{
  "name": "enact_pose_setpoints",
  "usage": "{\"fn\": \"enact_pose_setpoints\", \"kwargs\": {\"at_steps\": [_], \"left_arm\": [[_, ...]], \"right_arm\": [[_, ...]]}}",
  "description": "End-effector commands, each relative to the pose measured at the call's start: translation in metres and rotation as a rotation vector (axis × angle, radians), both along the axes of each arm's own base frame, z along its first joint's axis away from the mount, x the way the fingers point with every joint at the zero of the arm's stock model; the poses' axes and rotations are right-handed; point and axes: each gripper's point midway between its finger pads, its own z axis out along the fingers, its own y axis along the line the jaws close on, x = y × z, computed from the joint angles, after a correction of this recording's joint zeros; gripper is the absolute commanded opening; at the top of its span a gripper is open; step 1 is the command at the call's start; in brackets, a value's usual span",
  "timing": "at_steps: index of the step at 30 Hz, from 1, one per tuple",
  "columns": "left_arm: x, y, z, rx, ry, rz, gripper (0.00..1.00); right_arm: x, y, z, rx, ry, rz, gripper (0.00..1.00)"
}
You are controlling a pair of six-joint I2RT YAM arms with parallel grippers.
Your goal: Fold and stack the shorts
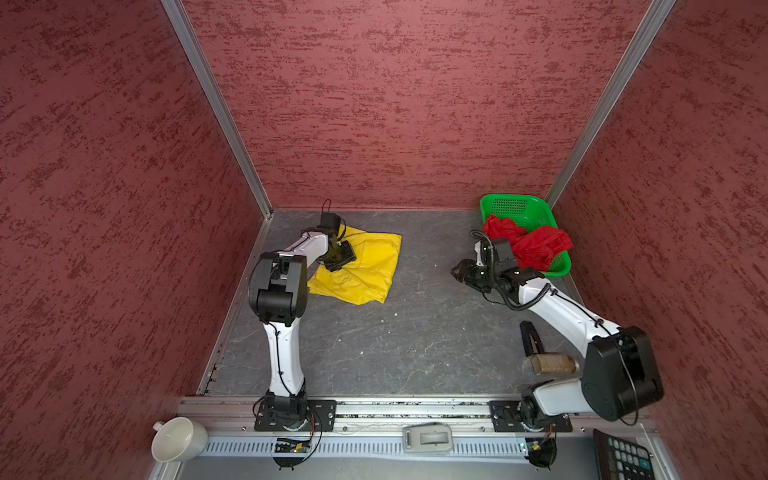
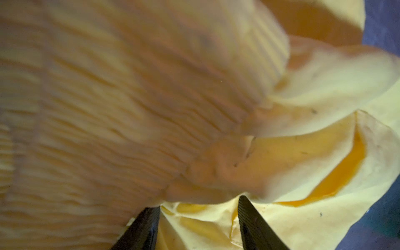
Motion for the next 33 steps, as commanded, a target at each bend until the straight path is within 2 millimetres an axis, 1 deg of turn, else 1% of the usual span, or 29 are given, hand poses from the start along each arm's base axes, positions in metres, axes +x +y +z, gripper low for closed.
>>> {"fn": "enact_pose_setpoints", "kwargs": {"at_steps": [1,3,5,7,9,11,13,15,17,19,21,23,25,27,30,31,32,33], "left_arm": [[-0.011,0.031,-0.028,0.015,0.115,0.04,0.58],[-0.001,0.053,-0.026,0.02,0.1,0.088,0.58],[0.008,0.077,-0.027,0.021,0.095,0.14,0.58],[0.017,0.096,-0.024,0.012,0.084,0.179,0.58],[0.026,0.113,-0.02,0.022,0.062,0.205,0.58],[0.036,0.124,-0.017,0.023,0.042,0.219,0.57],[0.045,0.133,-0.009,0.023,0.025,0.227,0.58],[0.055,0.136,0.01,0.027,-0.017,0.223,0.6],[0.062,0.134,0.038,0.038,-0.079,0.215,0.62],[0.064,0.126,0.072,0.054,-0.153,0.2,0.67],[0.06,0.114,0.107,0.079,-0.226,0.175,0.7],[0.053,0.099,0.131,0.107,-0.289,0.146,0.69],[0.04,0.084,0.141,0.143,-0.319,0.111,0.69],[0.025,0.069,0.144,0.161,-0.333,0.083,0.69],[0.004,0.054,0.141,0.163,-0.34,0.072,0.7],[-0.003,0.048,0.137,0.173,-0.335,0.068,0.7],[-0.01,0.045,0.136,0.185,-0.337,0.065,0.69],[-0.015,0.04,0.135,0.193,-0.338,0.056,0.69]], "right_arm": [[0.012,-0.019,0.015,-0.032,-0.046,-0.042,0.58],[0.02,-0.033,0.022,-0.07,-0.069,-0.068,0.59],[0.028,-0.053,0.028,-0.115,-0.078,-0.096,0.61],[0.037,-0.077,0.032,-0.174,-0.076,-0.128,0.64],[0.049,-0.106,0.03,-0.258,-0.058,-0.157,0.67],[0.061,-0.13,0.034,-0.324,-0.055,-0.176,0.71],[0.073,-0.154,0.038,-0.377,-0.054,-0.198,0.74],[0.087,-0.176,0.042,-0.416,-0.053,-0.216,0.77],[0.101,-0.195,0.042,-0.432,-0.046,-0.233,0.79],[0.111,-0.215,0.034,-0.447,-0.014,-0.256,0.81],[0.121,-0.234,0.025,-0.482,0.029,-0.291,0.81],[0.129,-0.248,0.016,-0.517,0.059,-0.317,0.82],[0.137,-0.26,0.006,-0.532,0.086,-0.349,0.82],[0.145,-0.267,-0.008,-0.527,0.116,-0.371,0.82],[0.156,-0.273,-0.032,-0.515,0.162,-0.381,0.82],[0.16,-0.274,-0.041,-0.504,0.176,-0.381,0.8],[0.164,-0.275,-0.05,-0.493,0.192,-0.383,0.74],[0.167,-0.277,-0.058,-0.483,0.204,-0.387,0.62]]}}
